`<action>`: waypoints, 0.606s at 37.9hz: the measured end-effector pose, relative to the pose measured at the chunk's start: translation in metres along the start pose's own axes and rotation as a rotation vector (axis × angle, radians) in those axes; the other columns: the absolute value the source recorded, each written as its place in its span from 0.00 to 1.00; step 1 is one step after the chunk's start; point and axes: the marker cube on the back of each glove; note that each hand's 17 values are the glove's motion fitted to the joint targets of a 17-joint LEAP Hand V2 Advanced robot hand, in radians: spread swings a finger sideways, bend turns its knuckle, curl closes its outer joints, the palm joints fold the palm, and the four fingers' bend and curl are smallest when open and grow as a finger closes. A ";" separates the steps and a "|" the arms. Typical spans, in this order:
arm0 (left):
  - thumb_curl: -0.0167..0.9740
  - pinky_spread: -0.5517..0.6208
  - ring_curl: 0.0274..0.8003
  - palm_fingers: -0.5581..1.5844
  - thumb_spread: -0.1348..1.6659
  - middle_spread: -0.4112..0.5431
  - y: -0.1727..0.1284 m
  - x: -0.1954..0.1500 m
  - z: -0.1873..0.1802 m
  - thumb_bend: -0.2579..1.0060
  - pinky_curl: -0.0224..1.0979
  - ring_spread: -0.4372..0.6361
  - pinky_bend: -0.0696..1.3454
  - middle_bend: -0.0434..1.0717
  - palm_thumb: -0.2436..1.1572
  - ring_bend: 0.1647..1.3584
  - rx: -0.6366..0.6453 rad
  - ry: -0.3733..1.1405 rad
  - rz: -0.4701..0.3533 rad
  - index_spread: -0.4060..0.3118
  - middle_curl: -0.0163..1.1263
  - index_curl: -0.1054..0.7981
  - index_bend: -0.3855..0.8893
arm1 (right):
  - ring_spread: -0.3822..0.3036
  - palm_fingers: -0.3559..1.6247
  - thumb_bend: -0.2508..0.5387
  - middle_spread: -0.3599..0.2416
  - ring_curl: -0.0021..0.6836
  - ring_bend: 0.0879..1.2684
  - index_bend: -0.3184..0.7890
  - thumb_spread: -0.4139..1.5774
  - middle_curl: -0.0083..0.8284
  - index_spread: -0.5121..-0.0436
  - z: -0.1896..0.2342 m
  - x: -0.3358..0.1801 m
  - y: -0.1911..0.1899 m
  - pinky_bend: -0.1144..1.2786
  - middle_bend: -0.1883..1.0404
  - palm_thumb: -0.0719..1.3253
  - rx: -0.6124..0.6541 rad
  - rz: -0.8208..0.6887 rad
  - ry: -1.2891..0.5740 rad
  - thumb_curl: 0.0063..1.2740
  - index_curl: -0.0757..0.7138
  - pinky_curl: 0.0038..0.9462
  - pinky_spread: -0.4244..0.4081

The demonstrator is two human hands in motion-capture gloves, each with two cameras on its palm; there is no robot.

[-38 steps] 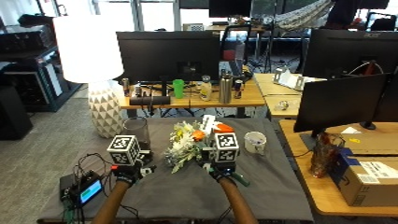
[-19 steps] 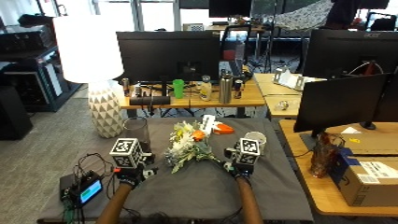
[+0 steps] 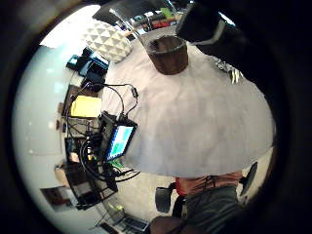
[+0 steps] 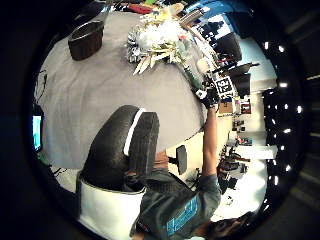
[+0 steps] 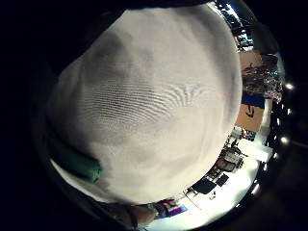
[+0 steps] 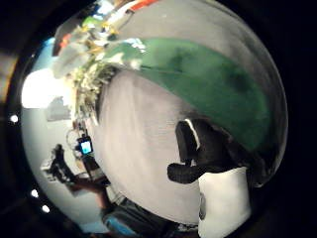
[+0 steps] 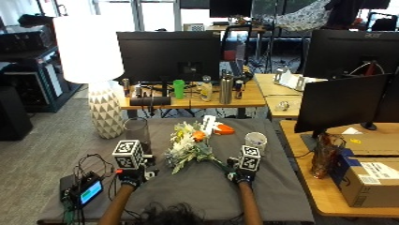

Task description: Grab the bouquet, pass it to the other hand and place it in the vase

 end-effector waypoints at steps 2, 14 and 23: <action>0.28 0.85 0.35 0.44 0.70 0.51 -0.001 0.001 0.001 0.19 0.33 0.62 0.27 0.21 0.30 0.34 -0.003 0.000 0.000 0.44 0.34 0.39 0.40 | 0.93 0.15 0.33 0.81 0.35 0.18 0.38 0.77 0.38 0.44 0.003 -0.002 -0.001 0.60 0.31 0.52 -0.028 -0.004 -0.042 0.24 0.29 0.39 0.89; 0.28 0.84 0.35 0.44 0.70 0.51 -0.004 0.001 0.006 0.19 0.33 0.63 0.27 0.22 0.30 0.34 -0.004 0.003 0.003 0.44 0.34 0.39 0.40 | 0.83 0.45 0.44 0.69 0.37 0.20 0.67 0.81 0.41 0.54 -0.004 -0.015 -0.002 0.46 0.34 0.68 0.028 -0.063 -0.006 0.30 0.48 0.33 0.87; 0.28 0.84 0.35 0.44 0.70 0.51 0.002 -0.002 0.001 0.19 0.34 0.62 0.27 0.22 0.30 0.35 0.007 0.016 0.000 0.44 0.34 0.40 0.40 | 0.47 0.81 0.40 0.50 0.50 0.37 0.44 0.69 0.49 0.56 -0.016 -0.019 -0.014 0.54 0.43 0.75 0.266 -0.021 0.067 0.36 0.48 0.37 0.45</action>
